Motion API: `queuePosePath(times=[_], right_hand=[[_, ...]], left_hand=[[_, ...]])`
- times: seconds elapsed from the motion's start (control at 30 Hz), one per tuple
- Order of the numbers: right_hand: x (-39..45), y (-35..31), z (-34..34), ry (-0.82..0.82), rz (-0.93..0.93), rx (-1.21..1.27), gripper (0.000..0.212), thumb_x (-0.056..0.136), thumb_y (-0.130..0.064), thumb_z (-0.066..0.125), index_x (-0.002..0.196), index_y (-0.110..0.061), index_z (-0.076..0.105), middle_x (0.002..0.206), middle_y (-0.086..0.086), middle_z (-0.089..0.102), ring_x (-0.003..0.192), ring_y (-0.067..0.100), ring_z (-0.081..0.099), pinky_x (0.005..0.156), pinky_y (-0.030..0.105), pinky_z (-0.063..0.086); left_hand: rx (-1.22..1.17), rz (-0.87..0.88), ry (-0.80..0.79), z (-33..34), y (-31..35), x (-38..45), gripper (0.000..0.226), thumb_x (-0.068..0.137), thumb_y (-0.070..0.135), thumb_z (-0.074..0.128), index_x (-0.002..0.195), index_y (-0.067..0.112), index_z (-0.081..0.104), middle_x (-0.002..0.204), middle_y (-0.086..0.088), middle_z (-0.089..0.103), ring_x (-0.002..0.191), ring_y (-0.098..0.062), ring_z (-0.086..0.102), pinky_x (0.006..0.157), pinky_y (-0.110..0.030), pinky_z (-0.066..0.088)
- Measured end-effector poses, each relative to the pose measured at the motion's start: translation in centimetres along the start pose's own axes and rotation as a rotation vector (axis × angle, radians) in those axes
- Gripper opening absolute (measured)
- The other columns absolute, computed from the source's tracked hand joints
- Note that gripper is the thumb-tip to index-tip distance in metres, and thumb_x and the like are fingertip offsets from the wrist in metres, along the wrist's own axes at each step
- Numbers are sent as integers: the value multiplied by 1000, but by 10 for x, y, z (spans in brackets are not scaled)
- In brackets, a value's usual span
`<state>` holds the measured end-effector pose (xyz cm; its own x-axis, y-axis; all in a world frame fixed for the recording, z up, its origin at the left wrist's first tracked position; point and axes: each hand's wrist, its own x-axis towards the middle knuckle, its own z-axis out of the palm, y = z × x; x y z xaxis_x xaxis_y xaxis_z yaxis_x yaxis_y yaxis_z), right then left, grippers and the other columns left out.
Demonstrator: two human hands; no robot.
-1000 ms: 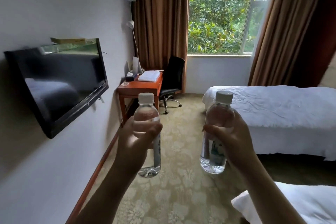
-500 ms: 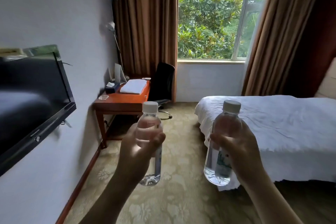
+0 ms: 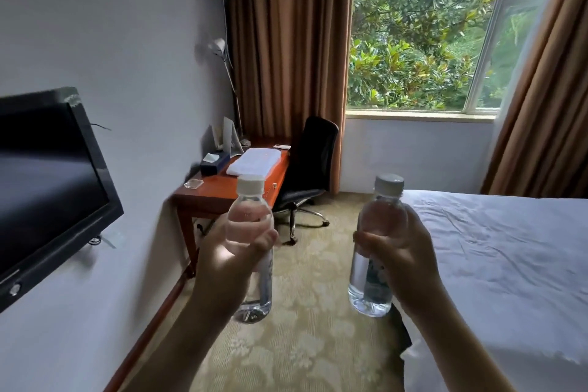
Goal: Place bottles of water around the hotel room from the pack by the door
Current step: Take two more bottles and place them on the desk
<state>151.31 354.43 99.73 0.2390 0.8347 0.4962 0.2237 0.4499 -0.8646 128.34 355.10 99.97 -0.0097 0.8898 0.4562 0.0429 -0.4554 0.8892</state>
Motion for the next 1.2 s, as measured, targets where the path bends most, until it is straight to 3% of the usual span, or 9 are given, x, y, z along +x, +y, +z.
queuePosePath(times=[0.1, 0.23, 0.43, 0.6, 0.7, 0.83, 1.0, 1.2], right_hand=[[53, 36, 17, -43, 2, -13, 52, 53, -43, 74, 101, -27, 60, 84, -15, 67, 79, 0, 67, 61, 8, 50], [127, 90, 52, -87, 5, -11, 45, 61, -23, 74, 103, -18, 60, 82, -23, 67, 75, -4, 65, 59, 7, 49], [253, 160, 113, -82, 23, -28, 61, 53, -44, 71, 105, -13, 61, 84, -18, 67, 74, 3, 66, 60, 14, 51], [354, 210, 139, -44, 59, -40, 55, 56, -34, 78, 105, -15, 61, 82, -13, 68, 70, 7, 65, 60, 20, 53], [403, 243, 146, -29, 90, -32, 48, 61, -21, 77, 105, -13, 61, 80, -12, 68, 69, 7, 64, 60, 21, 54], [471, 292, 153, -37, 109, -27, 55, 53, -39, 75, 103, -17, 63, 84, -10, 69, 72, 10, 65, 63, 26, 54], [569, 366, 171, -99, 104, 72, 51, 53, -40, 73, 99, -21, 62, 80, -16, 69, 66, 1, 63, 59, 17, 51], [684, 430, 227, -352, 142, 182, 50, 52, -39, 75, 98, -23, 62, 84, -14, 71, 76, 1, 68, 64, 16, 53]], left_hand=[[-5, -16, 22, 2, -31, 48, 30, 64, 46, 71, 92, 38, 68, 91, -5, 69, 82, -12, 70, 71, -22, 57], [-12, -33, 54, -3, -88, 127, 27, 65, 43, 72, 91, 37, 68, 84, 1, 69, 78, -12, 69, 70, -26, 58], [-95, -77, 45, -4, -175, 268, 33, 62, 40, 74, 92, 30, 67, 79, 6, 68, 68, -6, 66, 60, -21, 55], [-116, -97, -42, 14, -227, 380, 39, 64, 38, 73, 98, 23, 64, 82, -1, 67, 68, -6, 66, 60, -19, 56], [-120, -98, -50, 30, -260, 435, 41, 66, 32, 76, 102, 17, 62, 79, 6, 67, 65, -7, 65, 58, -18, 54], [-106, -125, -55, 51, -306, 501, 51, 63, 34, 78, 106, 13, 60, 76, 10, 65, 63, -5, 64, 56, -18, 53], [-51, -129, 50, 76, -367, 582, 50, 63, 33, 79, 107, 17, 60, 79, 9, 65, 70, -7, 64, 64, -22, 54], [47, -139, 252, 81, -419, 662, 53, 71, 28, 82, 113, 8, 57, 82, 4, 67, 73, -12, 67, 64, -24, 54]])
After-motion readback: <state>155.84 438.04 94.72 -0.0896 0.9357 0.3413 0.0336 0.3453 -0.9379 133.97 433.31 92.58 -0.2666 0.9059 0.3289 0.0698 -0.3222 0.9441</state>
